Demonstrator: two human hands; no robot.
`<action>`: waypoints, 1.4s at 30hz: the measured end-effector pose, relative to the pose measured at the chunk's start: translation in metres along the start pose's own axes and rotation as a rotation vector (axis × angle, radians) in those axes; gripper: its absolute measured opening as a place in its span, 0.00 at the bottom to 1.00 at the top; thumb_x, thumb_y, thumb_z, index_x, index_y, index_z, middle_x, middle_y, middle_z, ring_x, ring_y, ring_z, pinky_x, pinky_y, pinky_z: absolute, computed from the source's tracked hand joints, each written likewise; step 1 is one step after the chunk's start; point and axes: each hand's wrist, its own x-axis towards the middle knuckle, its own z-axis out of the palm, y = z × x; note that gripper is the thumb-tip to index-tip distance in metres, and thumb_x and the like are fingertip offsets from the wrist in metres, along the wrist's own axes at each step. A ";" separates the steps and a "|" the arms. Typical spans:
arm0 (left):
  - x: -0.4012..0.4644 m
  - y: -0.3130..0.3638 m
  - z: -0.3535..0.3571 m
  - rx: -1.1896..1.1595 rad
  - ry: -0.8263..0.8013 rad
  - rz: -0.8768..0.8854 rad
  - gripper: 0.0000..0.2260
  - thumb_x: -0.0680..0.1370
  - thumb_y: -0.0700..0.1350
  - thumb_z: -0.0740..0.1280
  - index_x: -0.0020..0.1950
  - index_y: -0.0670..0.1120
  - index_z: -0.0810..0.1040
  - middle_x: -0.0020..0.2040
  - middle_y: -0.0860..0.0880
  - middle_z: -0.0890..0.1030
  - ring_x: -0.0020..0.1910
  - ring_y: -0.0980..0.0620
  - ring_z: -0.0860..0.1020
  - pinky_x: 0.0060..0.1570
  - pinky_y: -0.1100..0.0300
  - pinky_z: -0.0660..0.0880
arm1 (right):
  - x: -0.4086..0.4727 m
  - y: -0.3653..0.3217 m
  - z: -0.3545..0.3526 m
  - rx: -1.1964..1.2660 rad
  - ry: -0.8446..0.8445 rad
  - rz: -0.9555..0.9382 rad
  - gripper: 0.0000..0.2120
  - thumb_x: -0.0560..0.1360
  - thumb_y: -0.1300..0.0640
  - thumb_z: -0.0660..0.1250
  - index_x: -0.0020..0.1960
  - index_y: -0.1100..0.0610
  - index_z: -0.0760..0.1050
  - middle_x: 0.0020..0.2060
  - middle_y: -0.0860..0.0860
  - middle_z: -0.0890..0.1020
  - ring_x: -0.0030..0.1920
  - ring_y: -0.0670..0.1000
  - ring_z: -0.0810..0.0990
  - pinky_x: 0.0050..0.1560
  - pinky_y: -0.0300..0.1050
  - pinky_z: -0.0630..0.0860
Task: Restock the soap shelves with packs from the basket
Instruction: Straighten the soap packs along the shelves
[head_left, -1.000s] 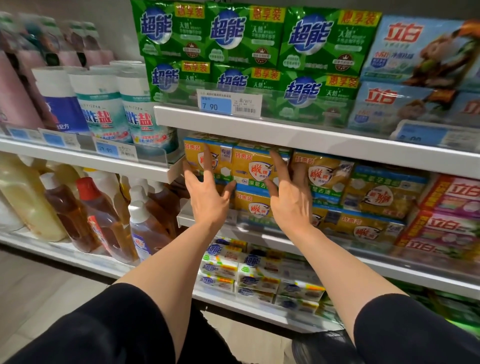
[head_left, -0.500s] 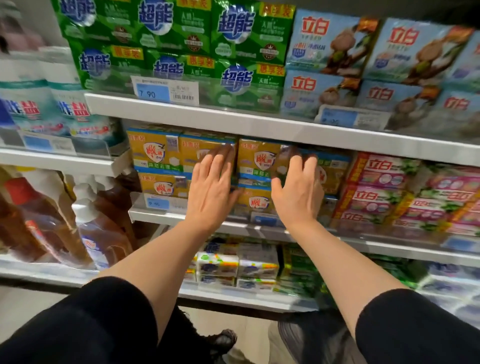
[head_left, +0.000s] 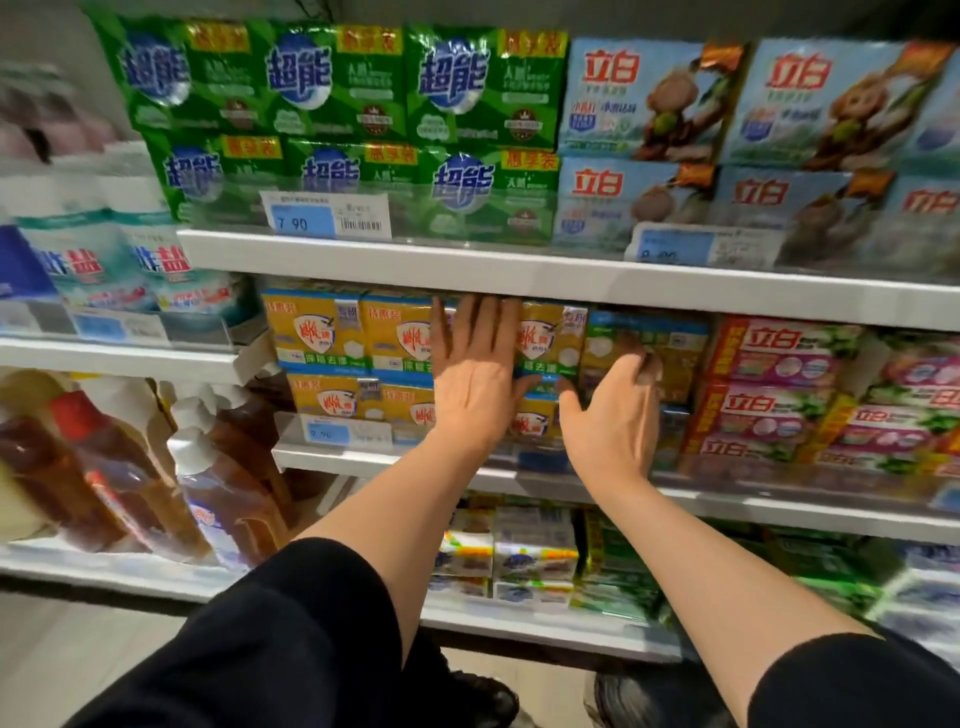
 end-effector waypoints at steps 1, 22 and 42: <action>0.003 0.001 0.001 0.015 -0.001 -0.021 0.43 0.63 0.61 0.77 0.72 0.44 0.67 0.67 0.42 0.73 0.70 0.39 0.66 0.73 0.38 0.50 | 0.001 0.002 0.000 0.011 -0.014 -0.004 0.24 0.72 0.52 0.72 0.60 0.61 0.65 0.62 0.60 0.71 0.54 0.60 0.77 0.50 0.51 0.77; -0.028 -0.011 -0.002 -0.031 0.178 0.057 0.32 0.69 0.59 0.75 0.64 0.45 0.68 0.59 0.44 0.72 0.59 0.43 0.67 0.68 0.42 0.53 | 0.018 -0.001 -0.019 0.099 -0.171 -0.068 0.36 0.68 0.46 0.75 0.70 0.57 0.66 0.63 0.60 0.69 0.60 0.59 0.71 0.57 0.47 0.71; -0.042 0.002 -0.027 -0.533 0.014 -0.309 0.26 0.76 0.39 0.69 0.71 0.37 0.63 0.61 0.41 0.71 0.59 0.46 0.72 0.57 0.51 0.76 | 0.022 -0.014 -0.018 0.468 -0.099 -0.036 0.25 0.63 0.47 0.79 0.53 0.60 0.77 0.49 0.46 0.75 0.50 0.47 0.75 0.46 0.38 0.71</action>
